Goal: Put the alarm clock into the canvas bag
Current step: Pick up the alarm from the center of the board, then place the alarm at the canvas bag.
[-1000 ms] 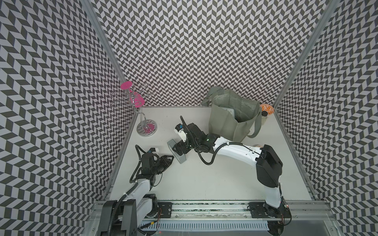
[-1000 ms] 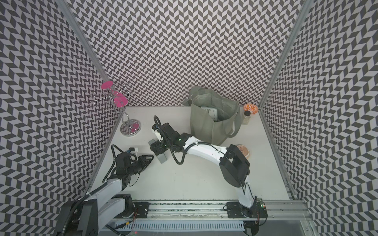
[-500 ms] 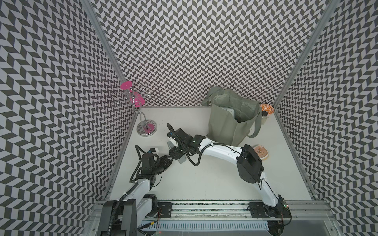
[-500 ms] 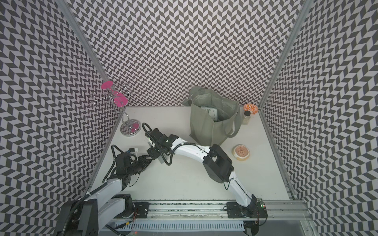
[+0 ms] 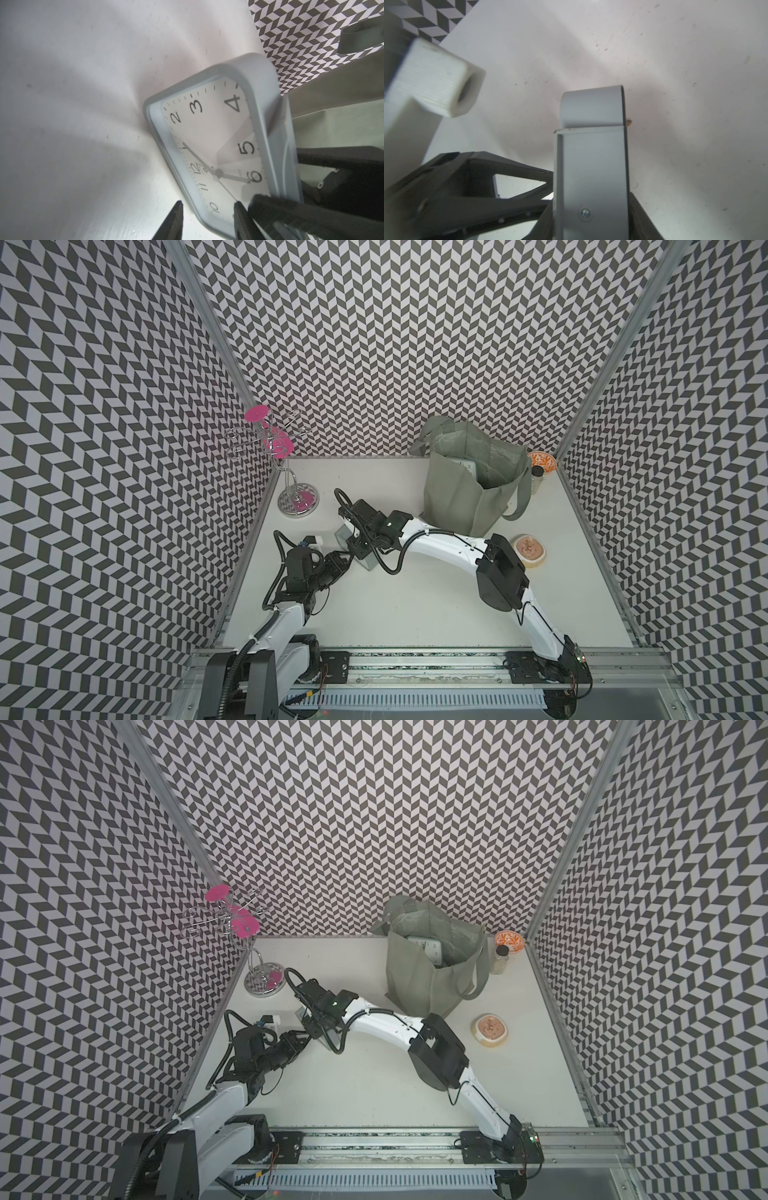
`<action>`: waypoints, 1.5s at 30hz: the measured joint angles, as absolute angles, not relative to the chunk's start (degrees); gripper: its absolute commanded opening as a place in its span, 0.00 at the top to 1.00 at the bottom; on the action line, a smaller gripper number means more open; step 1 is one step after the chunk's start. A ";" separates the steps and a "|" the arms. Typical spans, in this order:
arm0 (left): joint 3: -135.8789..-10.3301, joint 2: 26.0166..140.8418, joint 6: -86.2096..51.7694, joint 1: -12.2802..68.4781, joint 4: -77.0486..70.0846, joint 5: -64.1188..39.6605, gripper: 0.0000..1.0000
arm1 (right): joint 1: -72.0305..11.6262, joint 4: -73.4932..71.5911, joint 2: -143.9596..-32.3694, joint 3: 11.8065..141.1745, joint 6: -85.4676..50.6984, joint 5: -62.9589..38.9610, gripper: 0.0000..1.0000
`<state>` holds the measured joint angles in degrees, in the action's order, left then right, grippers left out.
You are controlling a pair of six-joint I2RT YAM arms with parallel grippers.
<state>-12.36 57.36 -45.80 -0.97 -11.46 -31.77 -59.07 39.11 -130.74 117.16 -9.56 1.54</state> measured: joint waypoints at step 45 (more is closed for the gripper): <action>-125.14 125.75 -17.04 25.36 20.47 -27.62 0.28 | -21.76 32.93 -96.12 113.30 -1.52 5.28 0.70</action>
<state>-125.14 125.75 -17.04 25.36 20.47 -27.62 -21.76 32.93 -96.12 113.30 -1.52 5.28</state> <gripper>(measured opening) 0.727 0.436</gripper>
